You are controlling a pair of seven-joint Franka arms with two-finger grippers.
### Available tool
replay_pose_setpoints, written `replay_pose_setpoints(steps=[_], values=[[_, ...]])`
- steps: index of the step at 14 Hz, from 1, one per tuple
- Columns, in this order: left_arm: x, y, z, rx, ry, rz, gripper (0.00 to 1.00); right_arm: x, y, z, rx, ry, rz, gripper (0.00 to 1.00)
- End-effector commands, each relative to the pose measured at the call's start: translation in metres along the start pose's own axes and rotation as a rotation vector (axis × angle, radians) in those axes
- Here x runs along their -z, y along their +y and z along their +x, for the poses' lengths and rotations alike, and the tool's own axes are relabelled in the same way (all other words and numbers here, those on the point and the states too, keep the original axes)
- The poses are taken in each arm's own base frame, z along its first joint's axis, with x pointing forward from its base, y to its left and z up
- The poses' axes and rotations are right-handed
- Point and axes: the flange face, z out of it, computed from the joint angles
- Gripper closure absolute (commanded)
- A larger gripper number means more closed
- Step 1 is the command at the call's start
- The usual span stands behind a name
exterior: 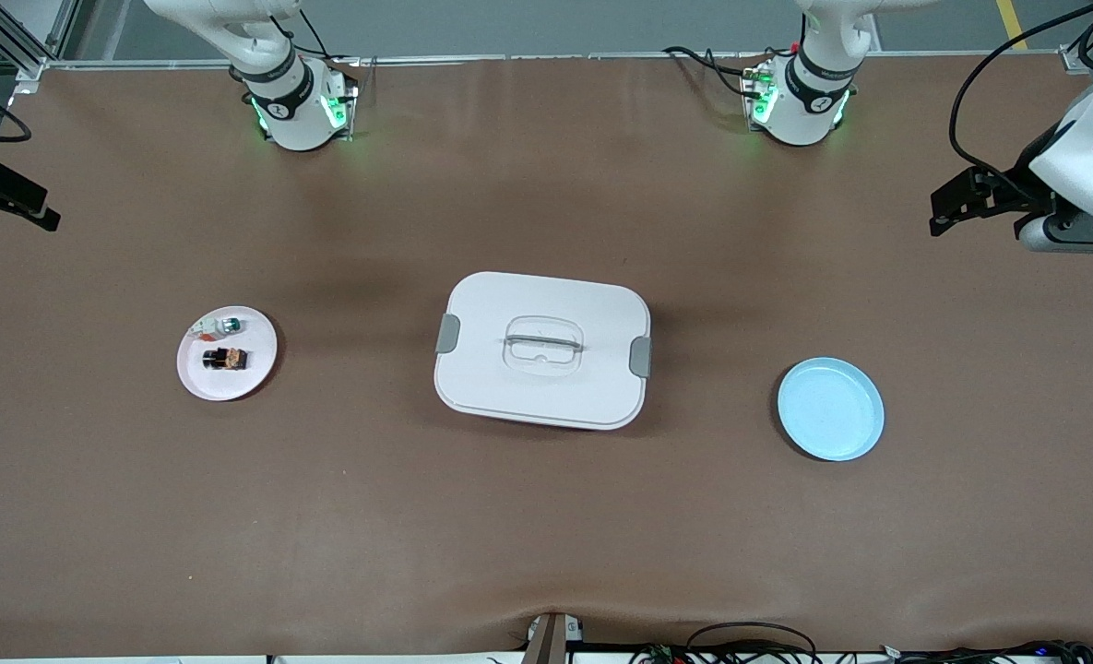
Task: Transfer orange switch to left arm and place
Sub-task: 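Move the right gripper toward the switch on the white plate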
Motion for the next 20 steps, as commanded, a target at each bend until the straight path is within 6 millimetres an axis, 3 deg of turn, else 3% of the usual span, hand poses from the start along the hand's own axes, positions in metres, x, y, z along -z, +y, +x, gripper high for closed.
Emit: replay_pose_setpoints(steps=[1, 8, 13, 14, 16, 18, 20], values=[[0.007, 0.0, 0.0, 0.004, -0.001, -0.014, 0.0, 0.004, 0.0, -0.008, -0.005, 0.015, 0.003, 0.0], [0.006, 0.0, 0.0, 0.007, -0.003, -0.014, 0.0, 0.013, 0.001, 0.0, -0.002, 0.064, 0.001, 0.0], [0.007, 0.0, 0.0, 0.007, -0.001, -0.014, 0.0, -0.009, -0.002, 0.018, 0.004, 0.018, -0.018, 0.0], [0.007, 0.0, 0.0, 0.006, -0.001, -0.014, 0.0, -0.033, -0.003, 0.031, 0.002, -0.026, -0.019, 0.0], [0.007, 0.0, 0.0, 0.006, -0.001, -0.013, 0.0, -0.11, 0.005, 0.07, -0.018, -0.154, -0.005, 0.0], [0.007, -0.002, 0.0, 0.0, 0.0, -0.013, 0.0, -0.111, 0.001, 0.076, -0.007, -0.15, -0.015, 0.0], [0.008, 0.001, 0.0, 0.004, 0.002, -0.014, 0.0, -0.13, 0.004, 0.08, -0.013, -0.188, -0.013, 0.0]])
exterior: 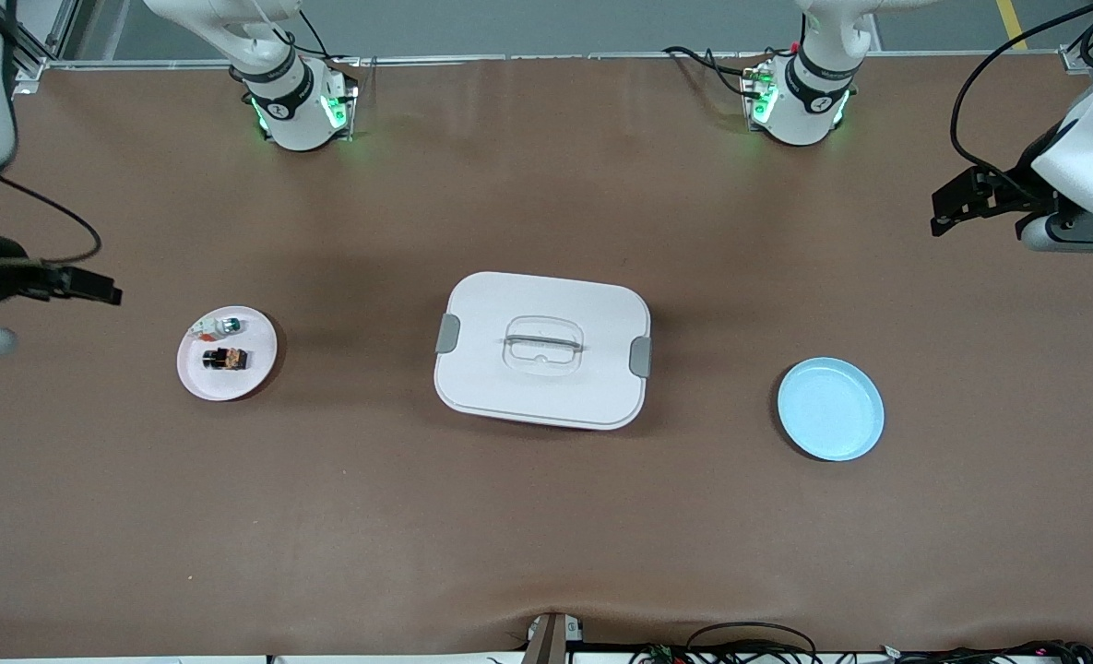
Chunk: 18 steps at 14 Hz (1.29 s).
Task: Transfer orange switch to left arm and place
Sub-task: 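Move the right gripper toward the switch on the white plate, then lower the right gripper and grasp the black-orange switch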
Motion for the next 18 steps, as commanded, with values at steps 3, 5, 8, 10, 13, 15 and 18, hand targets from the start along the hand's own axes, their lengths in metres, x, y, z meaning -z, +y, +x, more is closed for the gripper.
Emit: replay_pose_setpoints(steps=[3, 5, 8, 10, 13, 15, 18], values=[[0.006, 0.004, 0.0, -0.005, -0.002, -0.014, 0.0, -0.039, 0.002, 0.012, -0.005, -0.023, 0.008, 0.0], [0.006, 0.003, 0.0, -0.003, -0.002, -0.014, 0.0, -0.079, 0.005, 0.016, -0.01, 0.008, 0.009, 0.0], [0.006, 0.003, 0.0, -0.005, -0.002, -0.014, 0.0, -0.137, 0.004, 0.017, -0.01, 0.069, 0.005, 0.0], [0.007, 0.003, -0.001, -0.005, -0.001, -0.013, 0.0, -0.174, 0.006, 0.017, -0.013, 0.118, -0.001, 0.0], [0.007, 0.003, -0.001, -0.005, -0.001, -0.013, 0.0, -0.229, 0.007, 0.018, -0.015, 0.161, -0.01, 0.0], [0.007, 0.004, -0.001, -0.006, -0.001, -0.013, 0.0, -0.253, 0.009, 0.02, -0.018, 0.141, -0.013, 0.0], [0.008, 0.003, -0.001, -0.005, 0.001, -0.014, 0.0, -0.283, 0.017, 0.026, -0.025, 0.126, -0.021, 0.0]])
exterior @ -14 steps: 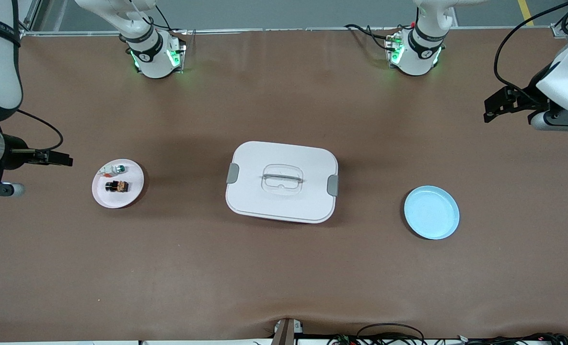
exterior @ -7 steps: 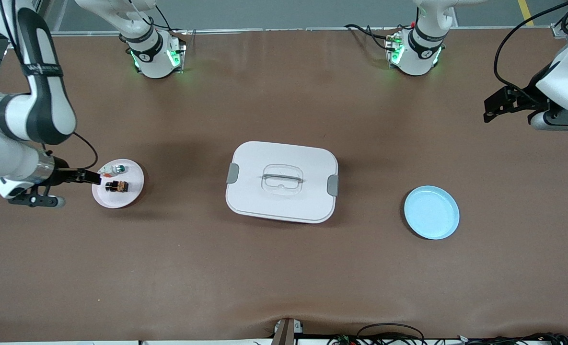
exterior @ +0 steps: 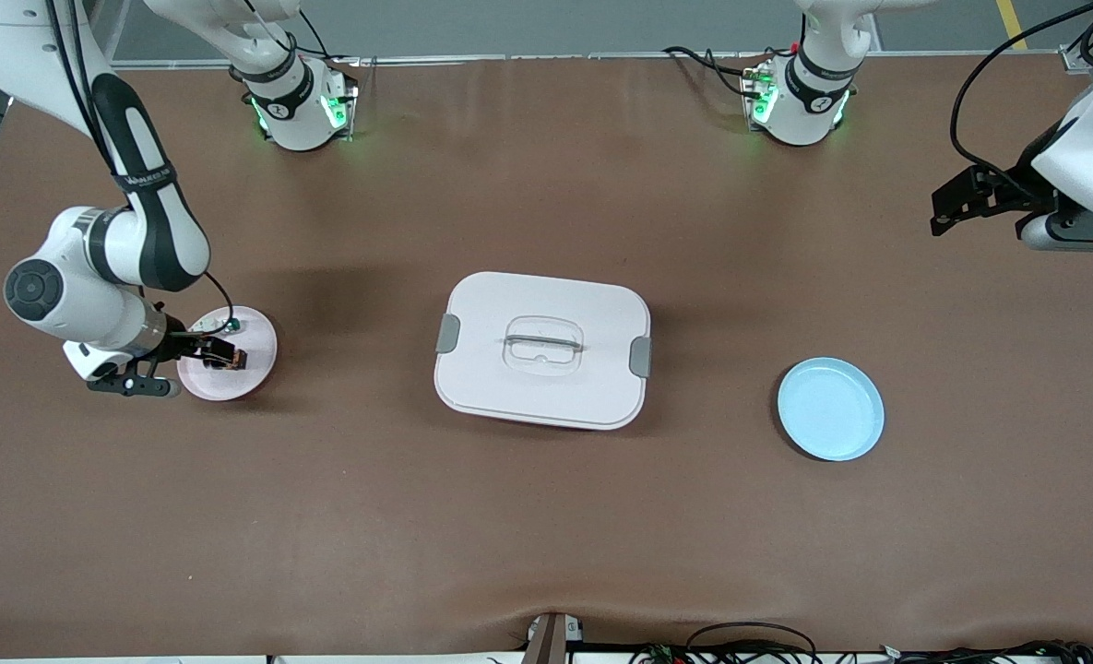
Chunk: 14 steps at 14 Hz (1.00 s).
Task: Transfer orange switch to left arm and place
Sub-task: 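Lower the right gripper and grasp the black-orange switch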
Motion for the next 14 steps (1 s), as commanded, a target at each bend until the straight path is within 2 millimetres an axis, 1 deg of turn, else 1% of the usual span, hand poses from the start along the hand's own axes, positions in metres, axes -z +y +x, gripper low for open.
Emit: replay_pose_setpoints(steps=[1, 6, 9, 11, 12, 13, 14], values=[[0.006, 0.001, -0.001, -0.002, -0.002, -0.014, 0.0, -0.023, 0.01, 0.003, -0.015, 0.004, 0.0, 0.0], [0.006, 0.001, -0.001, -0.003, -0.002, -0.014, 0.0, -0.052, 0.01, -0.003, -0.016, 0.022, -0.005, 0.0], [0.006, 0.001, -0.001, -0.001, -0.002, -0.012, 0.0, -0.055, 0.009, -0.005, -0.013, 0.017, -0.005, 0.0], [0.012, 0.002, 0.0, -0.003, 0.01, -0.014, 0.0, -0.056, 0.009, -0.006, -0.013, 0.01, -0.005, 0.0], [0.013, 0.004, 0.0, -0.005, 0.011, -0.014, 0.0, -0.059, 0.008, -0.009, -0.01, 0.001, -0.004, 0.11], [0.013, 0.003, 0.0, -0.005, 0.011, -0.014, 0.0, -0.059, 0.007, -0.01, -0.003, -0.004, -0.004, 0.39], [0.014, 0.004, 0.0, -0.005, 0.014, -0.014, 0.0, -0.059, 0.008, -0.011, -0.006, -0.013, -0.003, 0.81]])
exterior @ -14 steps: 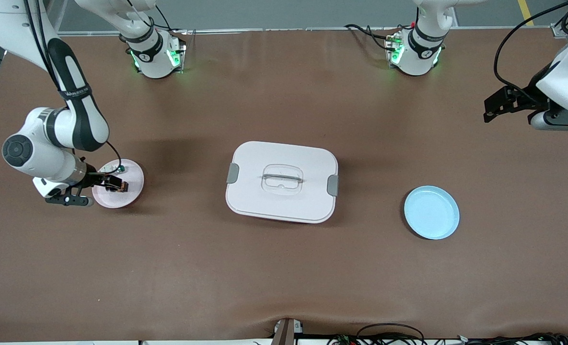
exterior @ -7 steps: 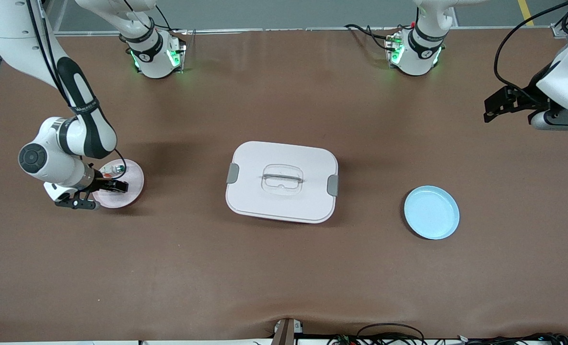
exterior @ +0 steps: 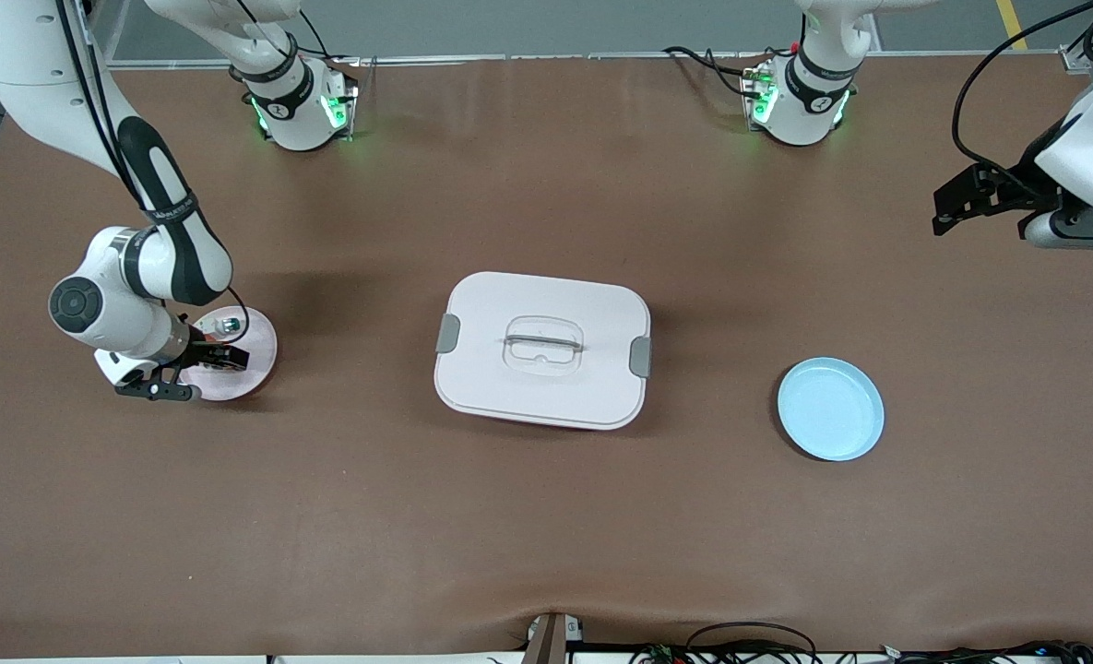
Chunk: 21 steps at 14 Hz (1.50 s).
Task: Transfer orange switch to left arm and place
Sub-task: 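Lower the right gripper and grasp the black-orange switch, then lift the switch over the box while the left gripper reaches toward it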
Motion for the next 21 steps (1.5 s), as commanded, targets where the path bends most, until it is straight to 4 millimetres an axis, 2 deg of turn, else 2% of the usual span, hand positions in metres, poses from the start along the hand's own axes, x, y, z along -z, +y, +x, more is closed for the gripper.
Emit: replay_pose_setpoints(steps=[1, 4, 8, 10, 11, 14, 17, 19, 21], values=[[0.008, 0.003, 0.0, -0.003, 0.002, -0.014, 0.0, 0.001, 0.0, -0.007, -0.013, -0.041, 0.012, 1.0], [0.008, 0.003, 0.0, -0.003, 0.002, -0.014, 0.0, 0.017, -0.001, 0.001, -0.029, -0.076, 0.023, 1.0], [0.009, 0.004, 0.0, -0.006, 0.004, -0.02, 0.0, 0.082, -0.013, 0.01, -0.217, -0.199, 0.138, 1.0], [0.016, 0.01, -0.001, -0.004, 0.015, -0.09, 0.0, 0.113, -0.034, 0.011, -0.294, -0.25, 0.208, 1.0], [0.021, 0.013, -0.001, -0.004, 0.025, -0.123, 0.0, 0.13, -0.049, 0.011, -0.342, -0.275, 0.234, 1.0], [0.027, 0.024, -0.002, -0.004, 0.028, -0.246, 0.0, 0.19, -0.113, 0.017, -0.487, -0.374, 0.325, 1.0], [0.033, 0.04, -0.003, 0.022, 0.016, -0.404, 0.0, 0.235, -0.17, 0.023, -0.662, -0.416, 0.408, 1.0], [0.033, 0.054, -0.002, 0.037, -0.007, -0.521, 0.0, 0.267, -0.218, 0.022, -0.741, -0.427, 0.439, 1.0], [0.025, 0.071, 0.009, 0.041, -0.034, -0.652, 0.0, 0.298, -0.271, 0.017, -0.802, -0.442, 0.471, 1.0]])
